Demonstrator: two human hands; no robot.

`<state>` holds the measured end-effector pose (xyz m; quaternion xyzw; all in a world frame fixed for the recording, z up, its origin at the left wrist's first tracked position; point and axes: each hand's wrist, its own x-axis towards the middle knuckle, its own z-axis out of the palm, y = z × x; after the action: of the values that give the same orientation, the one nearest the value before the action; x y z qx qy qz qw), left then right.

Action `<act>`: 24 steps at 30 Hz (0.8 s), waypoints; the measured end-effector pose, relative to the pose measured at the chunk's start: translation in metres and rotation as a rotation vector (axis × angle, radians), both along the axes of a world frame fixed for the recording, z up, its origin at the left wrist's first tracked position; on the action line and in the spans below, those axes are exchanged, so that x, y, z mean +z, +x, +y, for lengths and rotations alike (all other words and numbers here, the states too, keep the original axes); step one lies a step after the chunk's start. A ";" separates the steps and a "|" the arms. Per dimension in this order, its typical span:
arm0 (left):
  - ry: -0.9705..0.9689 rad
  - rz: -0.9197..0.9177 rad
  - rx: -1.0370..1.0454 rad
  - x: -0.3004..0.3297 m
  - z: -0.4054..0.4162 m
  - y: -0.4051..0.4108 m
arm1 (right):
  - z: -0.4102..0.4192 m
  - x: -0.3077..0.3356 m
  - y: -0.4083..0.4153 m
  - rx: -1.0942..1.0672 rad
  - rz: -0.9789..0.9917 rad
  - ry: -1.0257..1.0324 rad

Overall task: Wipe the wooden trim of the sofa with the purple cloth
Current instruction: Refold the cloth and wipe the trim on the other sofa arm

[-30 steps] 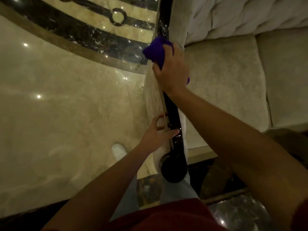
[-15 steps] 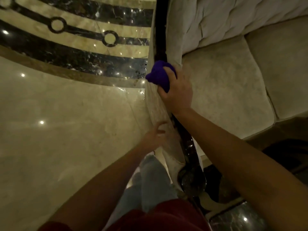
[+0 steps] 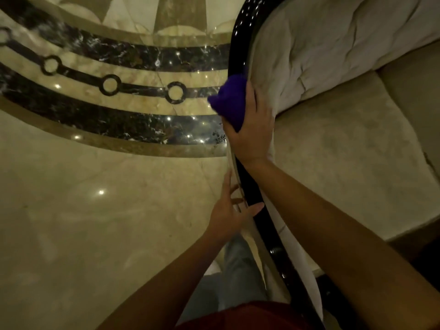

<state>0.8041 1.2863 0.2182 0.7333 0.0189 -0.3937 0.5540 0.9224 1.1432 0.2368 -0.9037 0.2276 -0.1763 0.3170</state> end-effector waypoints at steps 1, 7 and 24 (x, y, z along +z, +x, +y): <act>0.025 -0.034 0.029 0.005 -0.002 0.014 | -0.001 -0.003 -0.007 0.041 0.007 0.008; 0.102 -0.211 -0.114 0.011 -0.011 0.061 | -0.010 -0.001 0.008 0.070 0.008 -0.025; 0.114 -0.525 -0.313 0.008 -0.025 0.170 | -0.053 0.072 0.161 -0.360 -0.066 -0.085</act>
<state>0.9742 1.2611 0.2267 0.8338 -0.2159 -0.2695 0.4306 1.0830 1.0904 0.3086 -0.8546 0.3676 -0.2690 0.2493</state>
